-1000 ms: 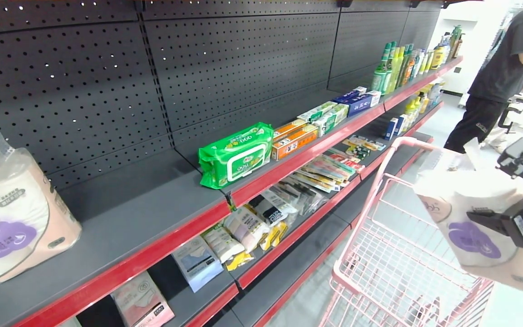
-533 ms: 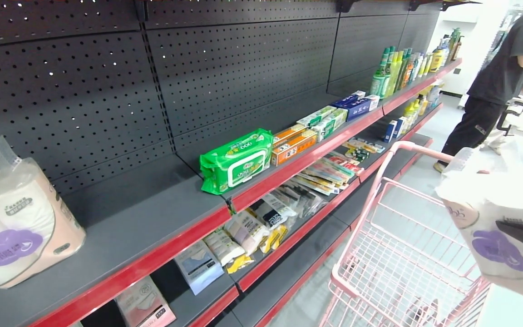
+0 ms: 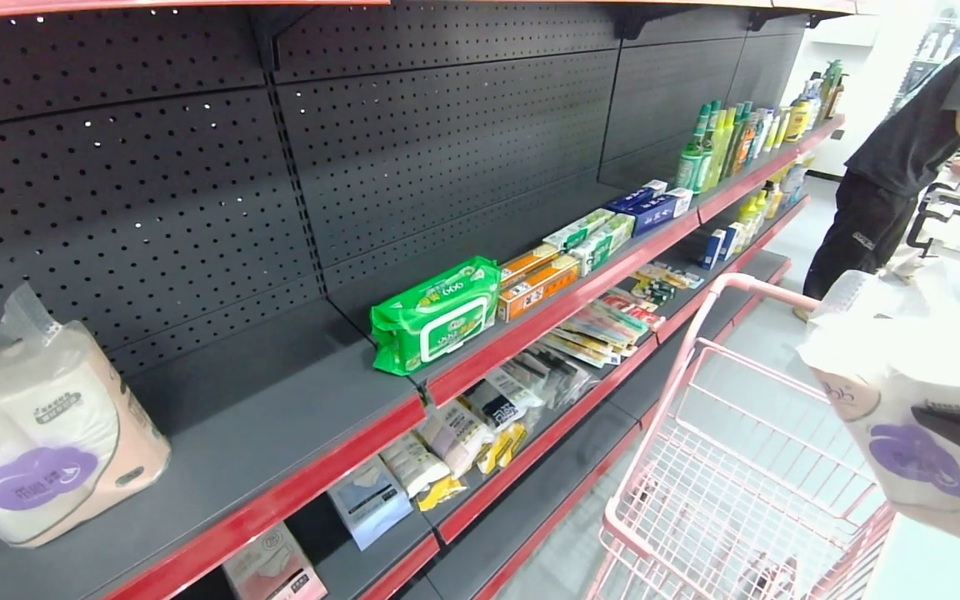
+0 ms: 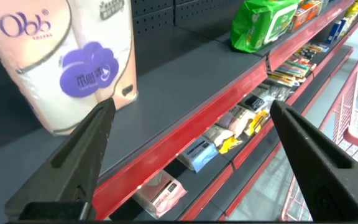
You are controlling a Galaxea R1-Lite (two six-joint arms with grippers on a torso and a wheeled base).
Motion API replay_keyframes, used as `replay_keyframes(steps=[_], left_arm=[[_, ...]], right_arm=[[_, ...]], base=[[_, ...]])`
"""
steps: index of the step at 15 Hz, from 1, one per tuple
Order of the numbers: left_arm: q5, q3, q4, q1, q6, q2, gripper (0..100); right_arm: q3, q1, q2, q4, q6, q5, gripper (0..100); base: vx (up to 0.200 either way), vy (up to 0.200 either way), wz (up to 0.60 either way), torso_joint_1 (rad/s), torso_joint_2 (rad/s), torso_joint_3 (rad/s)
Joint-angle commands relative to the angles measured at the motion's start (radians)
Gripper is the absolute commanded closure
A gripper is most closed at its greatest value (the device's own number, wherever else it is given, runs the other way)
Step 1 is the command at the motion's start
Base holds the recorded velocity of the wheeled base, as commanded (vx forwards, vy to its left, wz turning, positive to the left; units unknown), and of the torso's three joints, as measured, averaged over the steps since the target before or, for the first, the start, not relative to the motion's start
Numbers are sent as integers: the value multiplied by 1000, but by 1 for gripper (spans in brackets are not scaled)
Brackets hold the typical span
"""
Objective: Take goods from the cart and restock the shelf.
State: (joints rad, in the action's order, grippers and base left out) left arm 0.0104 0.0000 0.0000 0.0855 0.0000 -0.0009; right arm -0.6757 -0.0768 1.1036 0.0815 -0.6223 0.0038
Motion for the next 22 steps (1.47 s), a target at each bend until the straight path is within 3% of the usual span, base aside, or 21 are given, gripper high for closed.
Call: replay_keyframes(steps=[1, 22], left_arm=[[0, 0, 0, 0, 0, 1, 0], [0, 0, 0, 0, 0, 1, 0]], right_arm=[[5, 0, 7, 0, 0, 1, 100], [39, -3, 33, -9, -42, -5, 100]], base=[[0, 0, 0, 168, -344, -173], [0, 0, 0, 76, -156, -81]])
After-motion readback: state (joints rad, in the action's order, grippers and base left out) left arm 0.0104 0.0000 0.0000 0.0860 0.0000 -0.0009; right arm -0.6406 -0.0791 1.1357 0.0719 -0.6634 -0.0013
